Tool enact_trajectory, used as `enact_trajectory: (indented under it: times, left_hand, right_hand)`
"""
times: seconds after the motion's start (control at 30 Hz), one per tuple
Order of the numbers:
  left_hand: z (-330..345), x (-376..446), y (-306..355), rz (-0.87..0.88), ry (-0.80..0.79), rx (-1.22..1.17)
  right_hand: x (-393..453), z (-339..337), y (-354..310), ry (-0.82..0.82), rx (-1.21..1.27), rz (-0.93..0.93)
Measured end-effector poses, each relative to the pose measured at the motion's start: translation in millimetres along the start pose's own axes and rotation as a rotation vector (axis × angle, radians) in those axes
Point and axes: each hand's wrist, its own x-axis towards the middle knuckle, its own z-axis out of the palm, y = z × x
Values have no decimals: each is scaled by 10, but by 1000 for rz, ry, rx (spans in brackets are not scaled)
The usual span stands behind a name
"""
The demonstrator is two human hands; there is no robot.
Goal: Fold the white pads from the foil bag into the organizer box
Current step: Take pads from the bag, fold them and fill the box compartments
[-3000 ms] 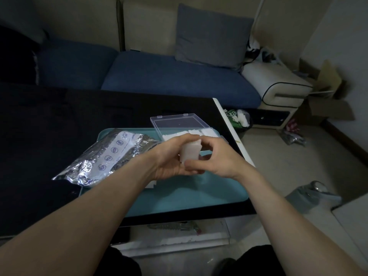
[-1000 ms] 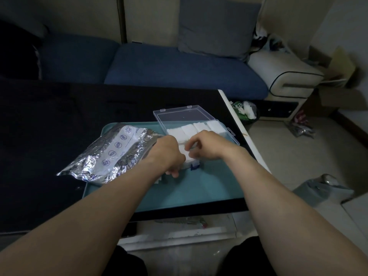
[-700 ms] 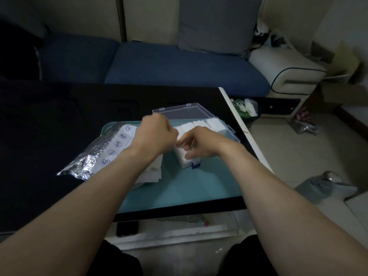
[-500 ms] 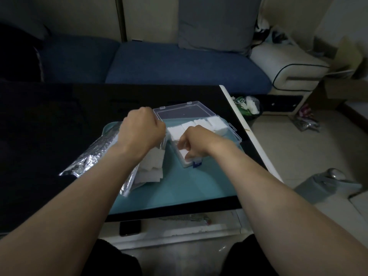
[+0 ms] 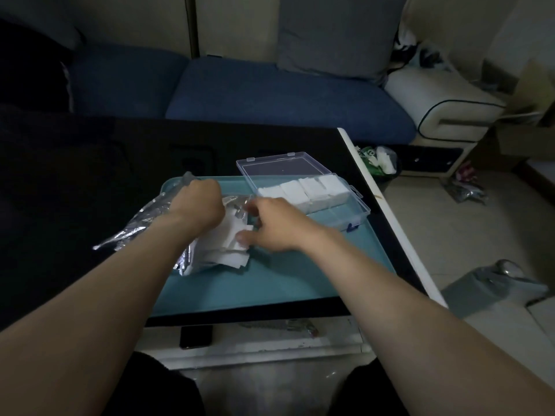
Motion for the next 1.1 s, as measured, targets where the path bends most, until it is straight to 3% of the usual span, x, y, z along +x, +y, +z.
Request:
enact_trajectory:
  times: [0.3,0.5,0.8,1.0,1.1]
  left_hand:
    - [17,7,-69,-61,68,-215]
    - [1,3,-79,-62,40,-243]
    - [-58,-18,-65,-50,33,-222]
    - [-115,-44,-18,-35,2,-226]
    - [-200,-86,108,-4,201,-410]
  right_hand:
    - [139,182,-161,47,106,157]
    - [195,272,-288,-33,-20,290]
    - [93,149,-131,298,258,270]
    - [-66,-128,179,446,586,325]
    - [-122,-192,272,519,810,355]
